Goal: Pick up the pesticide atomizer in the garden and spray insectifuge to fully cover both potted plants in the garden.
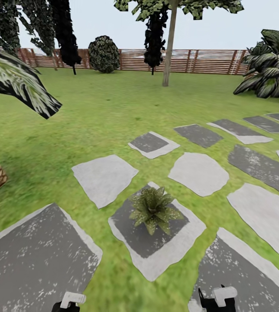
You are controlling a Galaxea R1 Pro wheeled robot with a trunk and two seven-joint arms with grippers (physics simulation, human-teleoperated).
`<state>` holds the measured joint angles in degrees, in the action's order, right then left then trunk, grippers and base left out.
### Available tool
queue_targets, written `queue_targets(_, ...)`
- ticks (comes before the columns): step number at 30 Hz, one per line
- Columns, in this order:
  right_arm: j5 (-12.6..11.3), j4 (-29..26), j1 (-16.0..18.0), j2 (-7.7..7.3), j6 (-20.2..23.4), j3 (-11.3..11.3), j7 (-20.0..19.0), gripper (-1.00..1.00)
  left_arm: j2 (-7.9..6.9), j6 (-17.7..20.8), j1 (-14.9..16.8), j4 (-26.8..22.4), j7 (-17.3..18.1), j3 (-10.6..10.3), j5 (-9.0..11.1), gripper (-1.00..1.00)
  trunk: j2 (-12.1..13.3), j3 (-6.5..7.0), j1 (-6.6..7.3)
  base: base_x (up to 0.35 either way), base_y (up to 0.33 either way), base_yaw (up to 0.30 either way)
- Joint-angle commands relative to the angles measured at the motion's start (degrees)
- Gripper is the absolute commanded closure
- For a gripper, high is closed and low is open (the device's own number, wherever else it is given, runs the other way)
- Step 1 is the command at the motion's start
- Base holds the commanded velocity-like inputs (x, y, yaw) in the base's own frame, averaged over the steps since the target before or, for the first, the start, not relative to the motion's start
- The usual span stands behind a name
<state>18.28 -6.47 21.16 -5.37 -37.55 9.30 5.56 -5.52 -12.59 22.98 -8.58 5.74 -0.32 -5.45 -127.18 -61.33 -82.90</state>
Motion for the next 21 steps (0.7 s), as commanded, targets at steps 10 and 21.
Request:
queue_targets(10, 0.62, 0.06, 0.02, 0.01, -0.15, 0.29, 0.32, -1.0, -0.01, -0.25, 0.05, 0.05, -0.03, 0.03, -0.57, 1.0, -0.02, 0.15, 0.01, 0.0, -0.273, 0.279)
queue_targets(21, 0.62, 0.11, 0.02, 0.01, -0.15, 0.29, 0.32, -1.0, -0.01, -0.25, 0.05, 0.05, -0.03, 0.04, -0.55, 1.0, -0.02, 0.53, 0.01, 0.0, -0.273, 0.278)
